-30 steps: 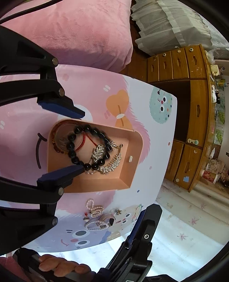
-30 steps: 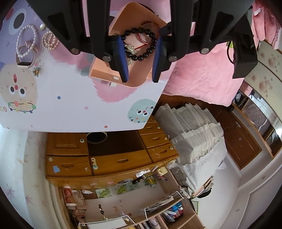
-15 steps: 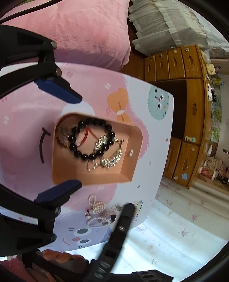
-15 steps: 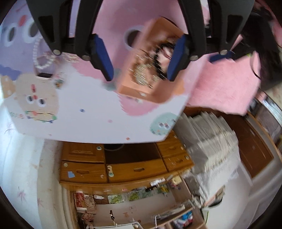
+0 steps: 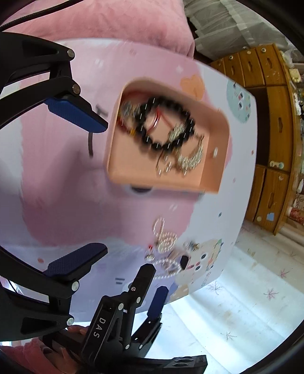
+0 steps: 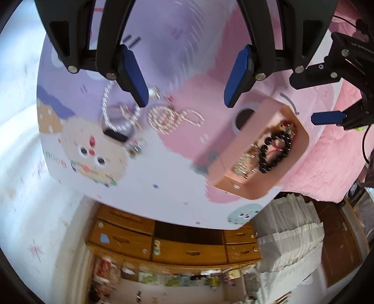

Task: Organize jewelry
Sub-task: 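Withdraw both tools from the box toward the pearl jewelry, then grasp the pearl necklace with the left tool while the right tool grasps the pearl bracelet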

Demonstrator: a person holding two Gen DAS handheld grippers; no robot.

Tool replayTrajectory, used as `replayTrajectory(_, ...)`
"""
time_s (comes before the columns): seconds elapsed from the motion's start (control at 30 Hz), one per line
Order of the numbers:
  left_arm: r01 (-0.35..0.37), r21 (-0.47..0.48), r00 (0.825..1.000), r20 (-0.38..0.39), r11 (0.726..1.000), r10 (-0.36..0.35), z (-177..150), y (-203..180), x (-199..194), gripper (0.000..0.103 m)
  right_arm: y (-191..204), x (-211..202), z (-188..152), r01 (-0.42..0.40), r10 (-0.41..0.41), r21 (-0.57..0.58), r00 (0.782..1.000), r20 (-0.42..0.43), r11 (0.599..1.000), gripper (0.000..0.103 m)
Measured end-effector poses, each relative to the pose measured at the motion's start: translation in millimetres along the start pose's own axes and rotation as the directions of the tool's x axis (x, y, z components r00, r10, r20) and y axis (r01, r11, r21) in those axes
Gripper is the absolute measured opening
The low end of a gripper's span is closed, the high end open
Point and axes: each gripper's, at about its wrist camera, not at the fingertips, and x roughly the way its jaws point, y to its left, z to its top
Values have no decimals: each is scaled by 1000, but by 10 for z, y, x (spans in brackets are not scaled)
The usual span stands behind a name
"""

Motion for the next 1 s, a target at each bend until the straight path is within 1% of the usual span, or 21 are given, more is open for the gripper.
replayTrajectory(0.1, 14, 5, 1000, -11, 1000, -14, 6, -198, 108, 94, -204, -27, -98, 3, -3, 28, 1000, -9, 1000, 67)
replayTrajectory(0.2, 9, 35, 1000, -7, 999, -8, 35, -417, 205, 94, -368, -34, -178, 22, -22, 15, 1000, -19, 1000, 67)
replayTrajectory(0.3, -43, 85, 999, 13, 995, 42, 70, -648, 320, 94, -500, -15, -247, 51, -51, -19, 998, -31, 999, 67)
replayTrajectory(0.4, -99, 122, 994, 53, 988, 93, 113, -819, 423, 94, -638, 32, -325, 74, -75, -44, 997, -33, 996, 67)
replayTrajectory(0.57, -191, 144, 979, 103, 971, 178, 285, -992, 630, 93, -779, 171, -435, 91, -94, -73, 994, -50, 993, 67)
replayTrajectory(0.6, -197, 141, 977, 106, 970, 183, 313, -984, 655, 93, -807, 198, -450, 86, -89, -68, 995, -49, 994, 67)
replayTrajectory(0.67, -194, 127, 977, 113, 973, 180, 400, -1023, 744, 91, -869, 242, -464, 60, -61, -35, 997, -44, 998, 67)
replayTrajectory(0.7, -191, 122, 977, 116, 974, 177, 423, -1030, 773, 90, -914, 267, -466, 31, -31, 0, 999, -37, 1000, 67)
replayTrajectory(0.77, -181, 106, 978, 123, 978, 168, 489, -1054, 845, 84, -1009, 318, -449, -28, 30, 84, 999, -18, 996, 67)
replayTrajectory(0.8, -178, 101, 978, 124, 979, 165, 518, -1070, 884, 83, -1044, 338, -441, -44, 45, 116, 999, -9, 992, 67)
replayTrajectory(0.83, -177, 96, 979, 123, 979, 165, 559, -1087, 936, 79, -1079, 355, -431, -56, 56, 147, 998, 2, 988, 67)
replayTrajectory(0.87, -182, 94, 978, 121, 979, 170, 581, -1099, 973, 75, -1121, 371, -419, -65, 62, 181, 998, 23, 981, 67)
replayTrajectory(0.93, -207, 83, 973, 119, 975, 197, 626, -1116, 1052, 70, -1163, 395, -401, -64, 55, 214, 997, 48, 975, 67)
replayTrajectory(1.0, -240, 58, 965, 121, 969, 232, 655, -1113, 1113, 70, -1193, 444, -377, -52, 42, 228, 998, 51, 972, 67)
